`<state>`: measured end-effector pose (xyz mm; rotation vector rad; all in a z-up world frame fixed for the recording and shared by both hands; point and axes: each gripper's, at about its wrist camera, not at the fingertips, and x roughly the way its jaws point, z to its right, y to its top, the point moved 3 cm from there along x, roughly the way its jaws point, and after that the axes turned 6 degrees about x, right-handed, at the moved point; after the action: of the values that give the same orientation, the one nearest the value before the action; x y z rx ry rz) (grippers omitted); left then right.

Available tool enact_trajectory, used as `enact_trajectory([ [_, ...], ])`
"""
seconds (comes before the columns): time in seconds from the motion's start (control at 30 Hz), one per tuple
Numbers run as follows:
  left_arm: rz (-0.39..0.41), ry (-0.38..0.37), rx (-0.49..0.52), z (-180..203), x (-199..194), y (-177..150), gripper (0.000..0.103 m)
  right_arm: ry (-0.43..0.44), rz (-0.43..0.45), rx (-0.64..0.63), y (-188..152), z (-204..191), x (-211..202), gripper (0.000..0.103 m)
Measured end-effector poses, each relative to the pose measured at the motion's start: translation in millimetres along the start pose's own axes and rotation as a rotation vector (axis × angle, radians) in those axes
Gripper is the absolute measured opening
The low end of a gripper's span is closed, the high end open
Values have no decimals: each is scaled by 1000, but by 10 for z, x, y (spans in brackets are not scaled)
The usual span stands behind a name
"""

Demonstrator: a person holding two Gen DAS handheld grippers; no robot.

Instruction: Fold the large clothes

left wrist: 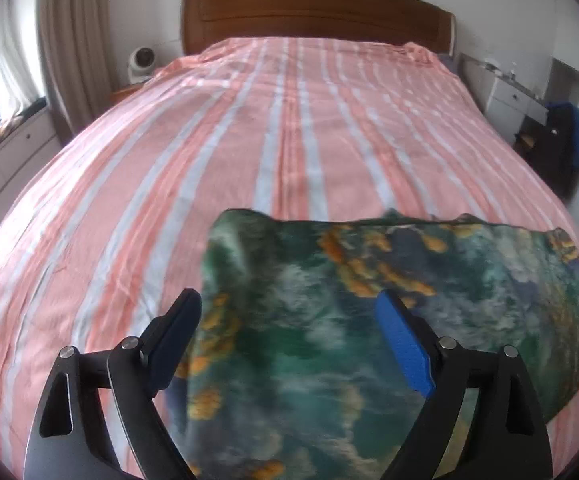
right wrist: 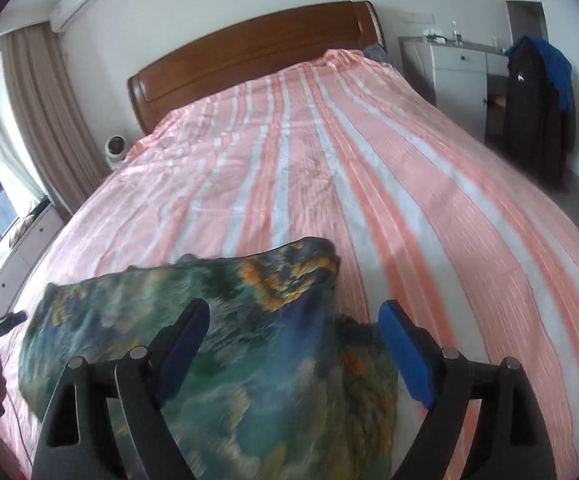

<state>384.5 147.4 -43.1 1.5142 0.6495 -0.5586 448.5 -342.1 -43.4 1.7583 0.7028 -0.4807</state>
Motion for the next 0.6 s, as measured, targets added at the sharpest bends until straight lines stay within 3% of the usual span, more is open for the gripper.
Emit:
enact_trajectory([
  [0.17, 37, -85, 172, 859, -116, 82, 98, 116, -31, 1, -416, -237, -431, 86],
  [0.3, -30, -93, 292, 1437, 55, -165, 98, 182, -73, 21, -848, -275, -660, 86],
  [0.4, -70, -88, 368, 1660, 66, -538, 98, 193, -80, -4, -1198, -267, -851, 86],
  [0.6, -67, -87, 476, 1725, -420, -1212, 98, 160, -91, -50, -1812, -205, -1098, 86],
])
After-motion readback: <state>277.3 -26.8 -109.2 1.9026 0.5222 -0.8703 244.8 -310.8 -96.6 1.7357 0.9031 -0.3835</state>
